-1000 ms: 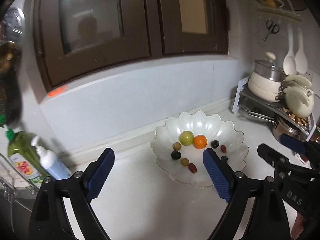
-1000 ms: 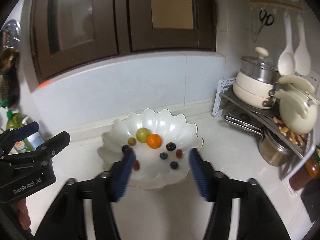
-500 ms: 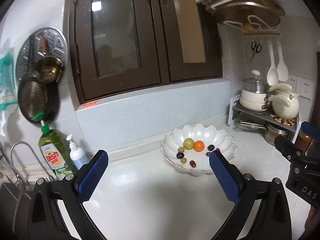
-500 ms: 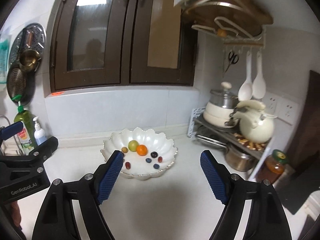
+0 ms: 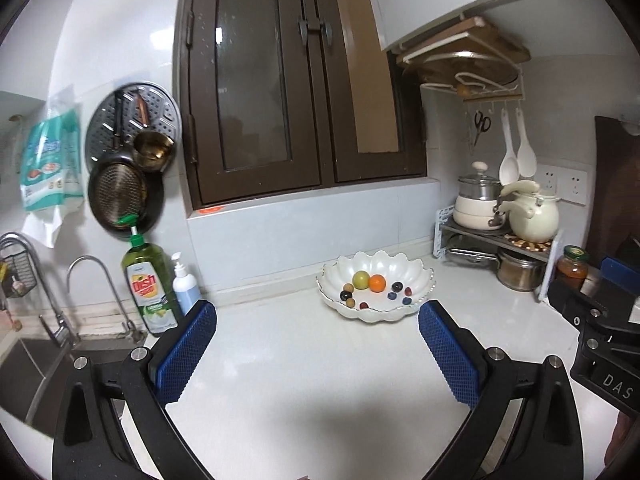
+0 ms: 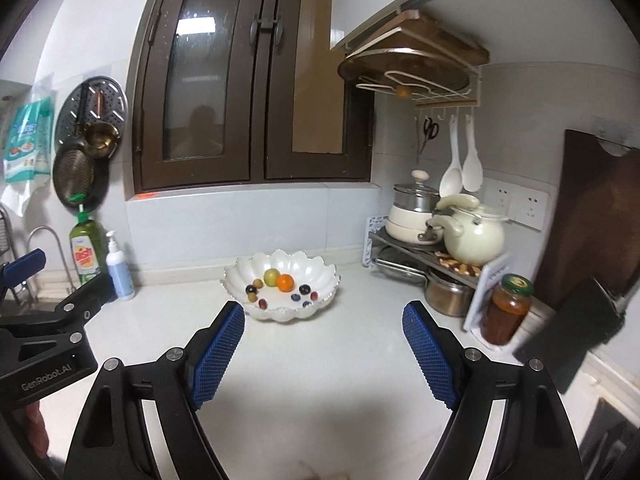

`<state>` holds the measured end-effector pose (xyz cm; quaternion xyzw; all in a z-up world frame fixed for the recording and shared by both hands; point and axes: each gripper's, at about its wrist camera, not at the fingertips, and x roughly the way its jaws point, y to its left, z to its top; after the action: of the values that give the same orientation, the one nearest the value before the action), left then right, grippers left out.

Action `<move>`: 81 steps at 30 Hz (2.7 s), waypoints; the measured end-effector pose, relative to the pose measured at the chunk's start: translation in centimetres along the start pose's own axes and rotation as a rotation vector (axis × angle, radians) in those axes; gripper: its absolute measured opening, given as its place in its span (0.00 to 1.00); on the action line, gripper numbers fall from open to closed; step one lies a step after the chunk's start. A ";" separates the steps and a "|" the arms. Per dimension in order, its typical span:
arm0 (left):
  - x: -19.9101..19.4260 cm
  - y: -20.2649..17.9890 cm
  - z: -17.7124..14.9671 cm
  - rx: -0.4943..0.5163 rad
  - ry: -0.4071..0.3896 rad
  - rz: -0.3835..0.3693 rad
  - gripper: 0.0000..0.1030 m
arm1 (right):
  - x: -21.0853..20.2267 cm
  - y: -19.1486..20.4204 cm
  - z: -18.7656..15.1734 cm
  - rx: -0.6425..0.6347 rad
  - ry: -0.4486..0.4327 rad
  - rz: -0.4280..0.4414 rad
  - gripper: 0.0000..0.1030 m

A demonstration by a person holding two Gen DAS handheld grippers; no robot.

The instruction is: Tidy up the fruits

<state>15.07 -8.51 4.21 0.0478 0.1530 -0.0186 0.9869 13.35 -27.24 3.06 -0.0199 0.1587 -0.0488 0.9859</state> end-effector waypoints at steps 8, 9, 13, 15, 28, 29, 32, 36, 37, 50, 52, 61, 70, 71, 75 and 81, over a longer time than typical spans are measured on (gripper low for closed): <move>-6.0 -0.2 -1.5 0.012 0.007 0.002 1.00 | -5.4 -1.0 -1.9 0.003 0.023 0.007 0.80; -6.3 -0.2 -1.6 0.013 0.007 0.005 1.00 | -5.9 -1.0 -2.1 0.005 0.026 0.009 0.80; -8.3 0.1 -2.2 0.022 0.009 0.007 1.00 | -8.1 -0.8 -2.6 -0.006 0.020 0.001 0.80; -9.2 0.6 -2.4 0.011 0.001 0.009 1.00 | -9.2 -0.4 -2.8 -0.013 0.011 -0.006 0.80; -14.4 4.1 -3.3 0.039 -0.032 -0.018 1.00 | -14.7 2.3 -4.0 0.014 -0.013 -0.032 0.80; -14.8 4.4 -3.4 0.042 -0.035 -0.019 1.00 | -14.9 2.4 -4.1 0.016 -0.012 -0.036 0.80; -15.3 5.0 -3.5 0.048 -0.034 -0.028 1.00 | -15.8 3.0 -4.4 0.022 -0.007 -0.039 0.80; -15.8 5.6 -3.8 0.048 -0.034 -0.038 1.00 | -16.4 3.4 -4.7 0.028 -0.005 -0.047 0.80; -15.9 5.7 -3.8 0.047 -0.033 -0.040 1.00 | -16.5 3.4 -4.7 0.031 -0.003 -0.047 0.80; -16.6 6.1 -3.8 0.042 -0.034 -0.062 1.00 | -17.1 3.8 -4.8 0.022 -0.005 -0.055 0.80; -16.5 5.9 -3.7 0.041 -0.033 -0.065 1.00 | -17.2 3.8 -4.8 0.022 -0.006 -0.056 0.80; -16.4 6.1 -3.7 0.040 -0.034 -0.072 1.00 | -17.2 3.8 -4.8 0.019 -0.006 -0.055 0.80; -16.2 5.7 -3.5 0.043 -0.032 -0.069 1.00 | -16.8 3.4 -4.5 0.024 0.001 -0.056 0.80; -16.2 5.7 -3.5 0.043 -0.032 -0.069 1.00 | -16.8 3.4 -4.5 0.023 0.002 -0.057 0.80; -16.1 5.6 -3.4 0.044 -0.035 -0.069 1.00 | -16.8 3.4 -4.5 0.022 0.001 -0.061 0.80; -16.1 5.3 -3.2 0.042 -0.037 -0.070 1.00 | -16.8 3.2 -4.4 0.021 0.001 -0.063 0.80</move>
<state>-0.92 -2.56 6.49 0.0626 0.1361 -0.0571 0.9871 -3.63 -22.46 3.93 -0.0143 0.1577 -0.0816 0.9840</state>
